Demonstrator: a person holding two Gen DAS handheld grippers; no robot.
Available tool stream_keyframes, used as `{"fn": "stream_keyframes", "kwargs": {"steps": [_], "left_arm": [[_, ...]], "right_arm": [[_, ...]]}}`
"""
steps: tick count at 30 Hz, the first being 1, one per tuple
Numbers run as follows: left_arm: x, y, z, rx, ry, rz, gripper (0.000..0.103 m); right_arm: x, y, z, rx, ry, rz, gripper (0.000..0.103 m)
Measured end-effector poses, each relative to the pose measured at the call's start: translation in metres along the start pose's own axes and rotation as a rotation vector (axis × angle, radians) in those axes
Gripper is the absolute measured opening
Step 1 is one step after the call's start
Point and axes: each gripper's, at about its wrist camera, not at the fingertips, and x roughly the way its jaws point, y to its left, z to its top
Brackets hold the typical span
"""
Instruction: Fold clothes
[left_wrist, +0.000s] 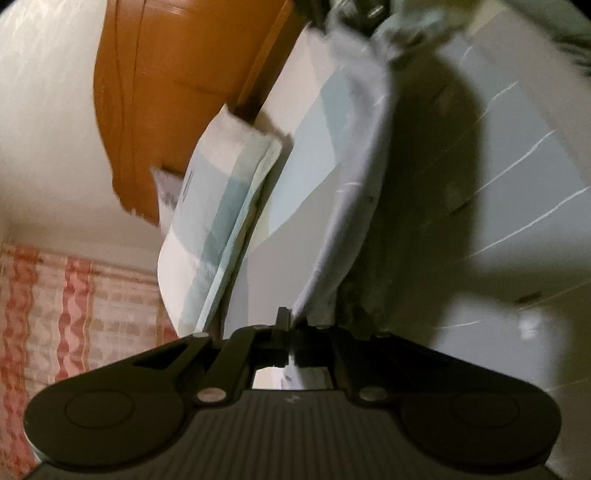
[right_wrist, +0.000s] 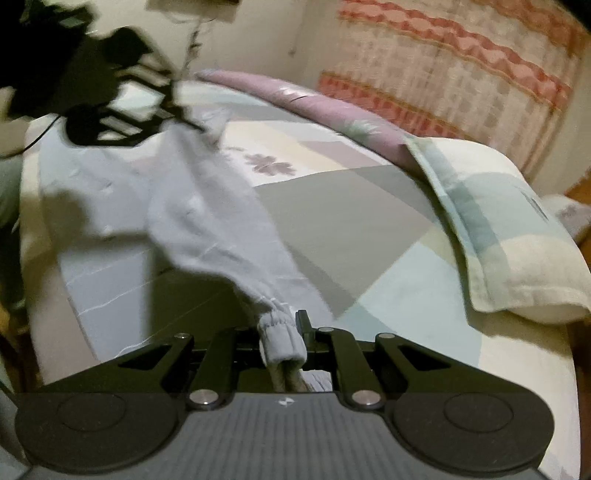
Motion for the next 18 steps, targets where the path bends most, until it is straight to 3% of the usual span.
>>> {"fn": "stream_keyframes", "kwargs": {"steps": [8, 13, 14, 17, 18], "left_arm": [[-0.036, -0.026, 0.026, 0.022, -0.077, -0.166, 0.000], [-0.030, -0.039, 0.031, -0.007, -0.083, -0.230, 0.000], [-0.028, -0.040, 0.031, -0.017, -0.080, -0.240, 0.000], [-0.018, -0.045, 0.032, -0.046, -0.072, -0.284, 0.000], [-0.016, -0.048, 0.032, -0.048, -0.070, -0.293, 0.000]], "right_arm": [[0.004, -0.021, -0.013, 0.082, 0.022, 0.000, 0.013], [0.013, -0.017, -0.025, 0.065, 0.075, 0.003, 0.014], [0.013, -0.017, -0.026, 0.065, 0.081, 0.002, 0.017], [0.012, -0.015, -0.029, 0.059, 0.130, -0.013, 0.042], [0.010, -0.012, -0.031, 0.048, 0.146, -0.028, 0.045]]}}
